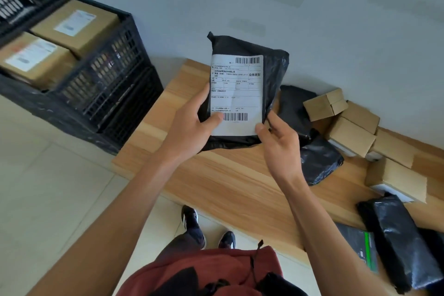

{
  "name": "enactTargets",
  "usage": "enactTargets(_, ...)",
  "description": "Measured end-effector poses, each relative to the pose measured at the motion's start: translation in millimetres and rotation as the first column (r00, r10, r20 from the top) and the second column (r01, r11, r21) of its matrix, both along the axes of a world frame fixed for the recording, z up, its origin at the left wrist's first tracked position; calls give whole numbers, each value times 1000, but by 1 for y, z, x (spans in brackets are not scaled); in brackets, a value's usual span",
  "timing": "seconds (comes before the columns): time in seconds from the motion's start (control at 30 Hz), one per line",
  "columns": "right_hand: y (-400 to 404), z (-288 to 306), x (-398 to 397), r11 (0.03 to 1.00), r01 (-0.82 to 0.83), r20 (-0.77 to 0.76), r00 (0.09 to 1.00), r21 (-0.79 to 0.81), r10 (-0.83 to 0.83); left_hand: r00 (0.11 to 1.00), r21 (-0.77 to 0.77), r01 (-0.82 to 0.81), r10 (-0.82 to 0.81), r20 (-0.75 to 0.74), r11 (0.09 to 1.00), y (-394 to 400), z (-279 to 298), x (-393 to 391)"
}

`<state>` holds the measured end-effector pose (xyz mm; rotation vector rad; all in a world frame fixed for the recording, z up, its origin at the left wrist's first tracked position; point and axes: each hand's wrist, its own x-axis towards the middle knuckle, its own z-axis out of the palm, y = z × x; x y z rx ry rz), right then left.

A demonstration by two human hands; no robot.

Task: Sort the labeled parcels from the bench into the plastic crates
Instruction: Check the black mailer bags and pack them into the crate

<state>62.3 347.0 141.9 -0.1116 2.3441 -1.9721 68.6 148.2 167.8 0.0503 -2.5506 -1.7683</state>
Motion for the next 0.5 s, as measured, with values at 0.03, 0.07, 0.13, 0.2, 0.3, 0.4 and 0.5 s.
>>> enactTargets(0.03,-7,1,0,999,-24,-10,1000,27,25,1000,-9,-28,27,-12,1000,-5,2,7)
enactTargets(0.07,-16,2,0,998,-51,-25,998,46,52,998,-12,-56,56,-22,998,-11,4,14)
enactTargets(0.13,-36,7,1,992,-107,-53,992,63,111,990,-31,-135,133,-50,990,-25,8,28)
enactTargets(0.2,-58,13,3,983,-174,-69,982,53,177,969,-67,-236,230,-87,969,-45,9,40)
enactTargets(0.3,-97,23,6,960,-278,-46,959,16,279,925,-36,-376,373,-73,926,-81,6,58)
enactTargets(0.4,-143,29,12,936,-352,-25,936,9,352,847,49,-524,527,-78,850,-117,1,78)
enactTargets(0.5,-198,34,20,916,-401,1,916,9,401,725,110,-677,685,-65,727,-160,-2,102)
